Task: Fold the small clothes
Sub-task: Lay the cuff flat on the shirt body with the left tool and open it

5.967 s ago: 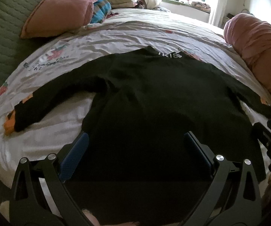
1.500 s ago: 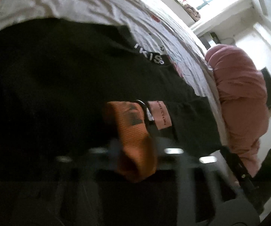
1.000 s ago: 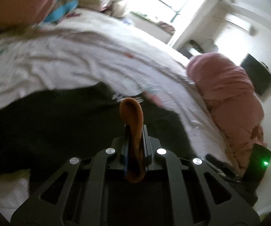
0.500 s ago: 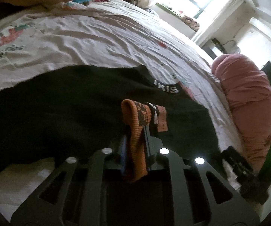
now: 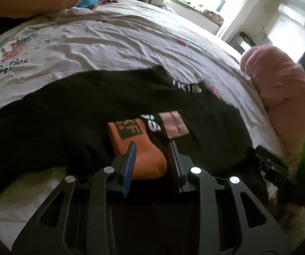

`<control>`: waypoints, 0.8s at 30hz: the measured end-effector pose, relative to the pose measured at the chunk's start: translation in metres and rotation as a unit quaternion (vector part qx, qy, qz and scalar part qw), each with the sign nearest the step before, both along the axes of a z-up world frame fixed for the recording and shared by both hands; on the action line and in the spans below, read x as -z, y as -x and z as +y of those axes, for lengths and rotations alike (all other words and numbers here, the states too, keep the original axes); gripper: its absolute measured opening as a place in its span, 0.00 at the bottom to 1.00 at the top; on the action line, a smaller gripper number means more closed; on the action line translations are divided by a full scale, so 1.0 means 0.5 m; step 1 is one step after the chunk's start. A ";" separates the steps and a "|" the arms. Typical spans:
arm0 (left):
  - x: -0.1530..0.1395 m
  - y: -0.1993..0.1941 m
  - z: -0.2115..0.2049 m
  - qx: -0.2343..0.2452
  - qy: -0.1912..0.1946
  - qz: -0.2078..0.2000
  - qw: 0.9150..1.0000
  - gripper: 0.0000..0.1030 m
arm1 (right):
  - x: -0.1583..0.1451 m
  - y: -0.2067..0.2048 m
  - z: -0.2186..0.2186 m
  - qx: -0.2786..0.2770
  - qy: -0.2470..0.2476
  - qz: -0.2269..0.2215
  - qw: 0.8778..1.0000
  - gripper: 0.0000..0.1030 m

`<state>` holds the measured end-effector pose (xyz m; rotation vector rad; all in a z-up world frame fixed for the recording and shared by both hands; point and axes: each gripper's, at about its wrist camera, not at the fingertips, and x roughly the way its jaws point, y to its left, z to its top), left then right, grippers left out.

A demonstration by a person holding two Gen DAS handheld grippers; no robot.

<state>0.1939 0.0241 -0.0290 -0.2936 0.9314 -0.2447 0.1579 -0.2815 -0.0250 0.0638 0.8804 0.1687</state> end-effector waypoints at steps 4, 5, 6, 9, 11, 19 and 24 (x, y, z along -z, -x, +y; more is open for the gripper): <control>0.033 -0.004 -0.019 0.010 -0.024 0.029 0.999 0.25 | 0.011 -0.006 -0.004 -0.001 0.001 0.010 1.000 0.69; 0.045 -0.007 -0.017 0.009 -0.028 0.038 0.999 0.28 | 0.016 -0.007 -0.006 0.000 0.002 0.013 1.000 0.69; 0.053 -0.008 -0.015 0.005 -0.029 0.045 0.999 0.34 | 0.023 -0.010 -0.008 0.003 0.005 0.021 1.000 0.69; 0.066 -0.007 0.002 -0.008 -0.022 0.057 0.998 0.46 | 0.052 -0.020 -0.018 0.017 0.015 0.050 0.999 0.69; 0.067 -0.004 0.013 -0.010 -0.003 0.061 0.998 0.46 | 0.070 -0.023 -0.028 0.025 0.008 0.067 0.997 0.69; 0.031 0.024 0.031 -0.026 0.008 0.039 0.999 0.46 | 0.018 0.014 -0.021 0.012 -0.009 0.015 1.000 0.82; 0.000 0.046 0.064 -0.055 0.023 0.017 0.998 0.67 | -0.018 0.037 -0.005 -0.004 -0.022 -0.009 1.000 0.93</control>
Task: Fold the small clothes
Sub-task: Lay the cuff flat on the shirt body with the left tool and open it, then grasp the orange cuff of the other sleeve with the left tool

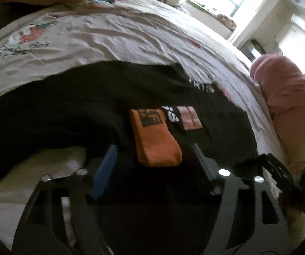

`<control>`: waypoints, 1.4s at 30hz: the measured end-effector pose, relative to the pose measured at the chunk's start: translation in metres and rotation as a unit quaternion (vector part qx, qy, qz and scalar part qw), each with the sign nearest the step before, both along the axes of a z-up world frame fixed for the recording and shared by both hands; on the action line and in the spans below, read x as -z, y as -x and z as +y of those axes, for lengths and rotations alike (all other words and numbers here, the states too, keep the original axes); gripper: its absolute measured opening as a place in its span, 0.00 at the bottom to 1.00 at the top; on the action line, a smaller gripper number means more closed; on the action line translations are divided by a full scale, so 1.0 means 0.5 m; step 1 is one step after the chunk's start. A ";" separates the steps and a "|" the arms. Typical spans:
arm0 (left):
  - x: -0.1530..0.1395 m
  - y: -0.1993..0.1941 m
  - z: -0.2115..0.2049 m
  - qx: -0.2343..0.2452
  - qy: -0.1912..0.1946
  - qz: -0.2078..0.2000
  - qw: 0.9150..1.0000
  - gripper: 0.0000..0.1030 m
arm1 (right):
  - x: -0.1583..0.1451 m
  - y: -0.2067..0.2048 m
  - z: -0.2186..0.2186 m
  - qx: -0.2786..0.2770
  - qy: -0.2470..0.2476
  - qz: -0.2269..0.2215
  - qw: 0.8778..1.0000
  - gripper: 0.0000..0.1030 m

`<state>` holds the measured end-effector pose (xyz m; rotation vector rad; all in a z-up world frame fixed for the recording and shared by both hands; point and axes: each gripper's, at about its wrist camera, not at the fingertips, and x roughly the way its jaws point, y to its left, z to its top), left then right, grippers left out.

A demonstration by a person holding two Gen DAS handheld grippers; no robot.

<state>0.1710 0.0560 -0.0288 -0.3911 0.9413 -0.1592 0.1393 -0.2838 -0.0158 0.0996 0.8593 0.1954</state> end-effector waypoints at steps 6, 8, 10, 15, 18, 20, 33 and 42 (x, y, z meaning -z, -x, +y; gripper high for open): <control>-0.032 0.037 0.035 -0.029 -0.011 -0.025 0.999 0.89 | -0.033 0.020 0.041 -0.018 -0.020 -0.024 0.999 0.96; -0.040 0.050 0.049 -0.042 -0.016 -0.033 0.998 0.91 | -0.043 0.028 0.059 -0.027 -0.020 -0.033 0.999 0.96; -0.045 0.060 0.060 -0.049 -0.013 -0.039 0.998 0.91 | -0.052 0.036 0.074 -0.035 -0.020 -0.039 0.998 0.96; -0.048 0.079 0.080 -0.068 -0.035 -0.043 0.996 0.91 | -0.068 0.053 0.108 -0.052 -0.019 -0.049 0.997 0.96; -0.044 0.090 0.097 -0.078 -0.033 -0.040 0.996 0.91 | -0.072 0.061 0.124 -0.060 -0.021 -0.052 0.997 0.96; -0.038 0.098 0.110 -0.087 -0.039 -0.034 0.995 0.91 | -0.075 0.065 0.138 -0.067 -0.021 -0.053 0.996 0.96; -0.024 0.161 0.208 -0.168 -0.045 -0.023 0.984 0.91 | -0.117 0.097 0.242 -0.133 -0.031 -0.069 0.988 0.96; -0.018 0.208 0.284 -0.234 -0.024 -0.018 0.972 0.91 | -0.143 0.114 0.336 -0.199 -0.044 -0.068 0.977 0.96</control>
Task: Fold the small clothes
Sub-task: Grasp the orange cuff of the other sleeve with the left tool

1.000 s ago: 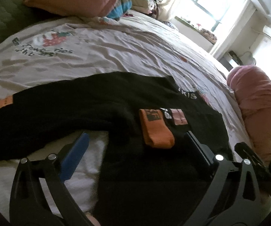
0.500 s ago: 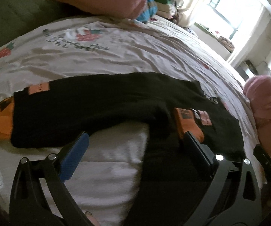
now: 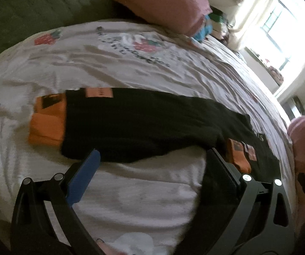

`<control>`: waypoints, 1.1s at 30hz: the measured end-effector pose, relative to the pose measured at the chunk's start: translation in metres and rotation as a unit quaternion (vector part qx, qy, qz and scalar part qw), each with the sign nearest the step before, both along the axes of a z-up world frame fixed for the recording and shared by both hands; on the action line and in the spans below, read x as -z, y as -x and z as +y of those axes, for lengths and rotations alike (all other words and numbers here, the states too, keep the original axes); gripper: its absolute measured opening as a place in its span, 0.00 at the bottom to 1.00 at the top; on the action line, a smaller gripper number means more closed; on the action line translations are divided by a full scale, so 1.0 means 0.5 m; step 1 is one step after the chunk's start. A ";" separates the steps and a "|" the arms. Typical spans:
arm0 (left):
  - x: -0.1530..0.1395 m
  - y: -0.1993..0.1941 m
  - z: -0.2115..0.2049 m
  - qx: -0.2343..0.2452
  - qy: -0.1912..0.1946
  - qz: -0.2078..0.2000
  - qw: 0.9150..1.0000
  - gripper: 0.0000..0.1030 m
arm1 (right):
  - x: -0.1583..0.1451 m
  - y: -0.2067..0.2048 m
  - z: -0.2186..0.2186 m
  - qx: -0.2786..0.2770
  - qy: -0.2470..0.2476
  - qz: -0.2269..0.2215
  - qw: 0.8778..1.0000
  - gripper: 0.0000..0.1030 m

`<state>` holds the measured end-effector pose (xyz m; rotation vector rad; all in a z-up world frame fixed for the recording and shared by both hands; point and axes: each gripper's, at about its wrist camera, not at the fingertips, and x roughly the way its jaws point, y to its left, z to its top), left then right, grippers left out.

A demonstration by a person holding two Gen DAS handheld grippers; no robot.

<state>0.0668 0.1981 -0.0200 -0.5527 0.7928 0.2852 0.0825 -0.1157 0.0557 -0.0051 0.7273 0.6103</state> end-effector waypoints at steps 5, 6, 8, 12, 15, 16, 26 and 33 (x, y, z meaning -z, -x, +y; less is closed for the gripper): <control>0.014 0.022 0.037 -0.047 0.009 0.017 0.999 0.91 | 0.001 0.009 0.056 -0.031 0.007 0.007 0.999 0.96; 0.017 0.027 0.045 -0.057 0.010 0.021 0.998 0.91 | 0.001 0.011 0.065 -0.036 0.006 0.009 0.999 0.96; 0.022 0.036 0.061 -0.075 0.018 0.025 0.997 0.91 | 0.002 0.018 0.085 -0.047 0.006 0.011 0.999 0.96; 0.034 0.051 0.090 -0.104 0.036 0.026 0.994 0.91 | 0.003 0.029 0.110 -0.061 0.009 0.011 0.998 0.96; 0.049 0.052 0.109 -0.117 0.053 0.027 0.991 0.91 | 0.010 0.033 0.121 -0.065 0.010 0.013 0.998 0.96; 0.054 0.051 0.115 -0.120 0.055 0.027 0.991 0.91 | 0.014 0.034 0.123 -0.066 0.011 0.015 0.998 0.96; 0.063 0.033 0.163 -0.151 0.046 0.023 0.987 0.49 | 0.057 0.026 0.128 -0.061 0.008 0.043 0.997 0.96; 0.047 0.048 0.176 -0.148 0.060 -0.019 0.987 0.07 | 0.058 0.027 0.124 -0.061 0.002 0.046 0.997 0.96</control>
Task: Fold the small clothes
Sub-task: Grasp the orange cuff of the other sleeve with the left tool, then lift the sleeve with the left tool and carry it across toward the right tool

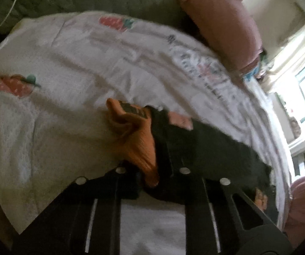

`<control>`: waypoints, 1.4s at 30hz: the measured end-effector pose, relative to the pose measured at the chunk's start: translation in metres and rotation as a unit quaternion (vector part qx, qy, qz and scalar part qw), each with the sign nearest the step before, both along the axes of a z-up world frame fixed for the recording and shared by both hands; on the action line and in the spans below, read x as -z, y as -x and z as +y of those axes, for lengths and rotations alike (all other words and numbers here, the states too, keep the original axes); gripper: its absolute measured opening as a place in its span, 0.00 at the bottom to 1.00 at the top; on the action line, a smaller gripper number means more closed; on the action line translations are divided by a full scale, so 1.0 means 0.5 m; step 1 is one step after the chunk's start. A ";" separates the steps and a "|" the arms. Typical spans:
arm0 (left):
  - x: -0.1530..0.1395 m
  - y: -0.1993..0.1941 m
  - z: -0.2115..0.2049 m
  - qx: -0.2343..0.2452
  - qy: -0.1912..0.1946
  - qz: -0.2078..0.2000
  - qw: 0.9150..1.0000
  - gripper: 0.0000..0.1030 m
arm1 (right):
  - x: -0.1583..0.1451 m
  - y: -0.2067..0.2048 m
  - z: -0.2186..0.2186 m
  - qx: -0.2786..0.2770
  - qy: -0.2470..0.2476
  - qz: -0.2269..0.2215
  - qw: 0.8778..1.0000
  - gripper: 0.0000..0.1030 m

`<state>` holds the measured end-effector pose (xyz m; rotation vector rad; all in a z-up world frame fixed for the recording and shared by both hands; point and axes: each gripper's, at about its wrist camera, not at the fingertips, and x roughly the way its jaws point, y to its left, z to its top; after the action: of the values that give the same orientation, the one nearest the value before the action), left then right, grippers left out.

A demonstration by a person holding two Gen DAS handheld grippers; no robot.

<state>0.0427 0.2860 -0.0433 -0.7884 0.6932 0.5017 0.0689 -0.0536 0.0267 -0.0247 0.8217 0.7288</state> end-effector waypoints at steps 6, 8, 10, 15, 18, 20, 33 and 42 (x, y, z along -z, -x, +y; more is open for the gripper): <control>-0.068 0.010 -0.044 0.029 -0.045 -0.062 0.997 0.06 | 0.005 0.000 -0.045 0.022 -0.014 0.009 1.000 0.96; -0.089 0.004 -0.065 0.044 -0.054 -0.071 0.995 0.06 | 0.006 -0.002 -0.063 0.032 -0.021 0.013 0.999 0.96; -0.108 -0.001 -0.080 0.057 -0.059 -0.078 0.994 0.05 | 0.005 -0.004 -0.083 0.042 -0.028 0.015 0.999 0.96; -0.158 -0.016 -0.115 0.084 -0.075 -0.101 0.988 0.04 | -0.001 -0.010 -0.130 0.067 -0.044 0.016 0.997 0.96; -0.194 -0.021 -0.145 0.107 -0.093 -0.113 0.984 0.04 | -0.005 -0.013 -0.163 0.082 -0.054 0.016 0.995 0.96; -0.218 -0.027 -0.168 0.123 -0.106 -0.122 0.979 0.04 | -0.008 -0.014 -0.184 0.094 -0.060 0.015 0.994 0.96; -0.317 -0.078 -0.298 0.206 -0.142 -0.159 0.955 0.04 | -0.016 -0.015 -0.311 0.143 -0.096 0.010 0.985 0.96; -0.344 -0.127 -0.413 0.281 -0.154 -0.168 0.932 0.04 | -0.015 -0.017 -0.411 0.187 -0.117 0.009 0.975 0.96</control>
<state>0.1064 0.0794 0.1285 -0.3363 0.4718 -0.0534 0.0774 -0.2593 0.0342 0.3417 0.7267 0.4644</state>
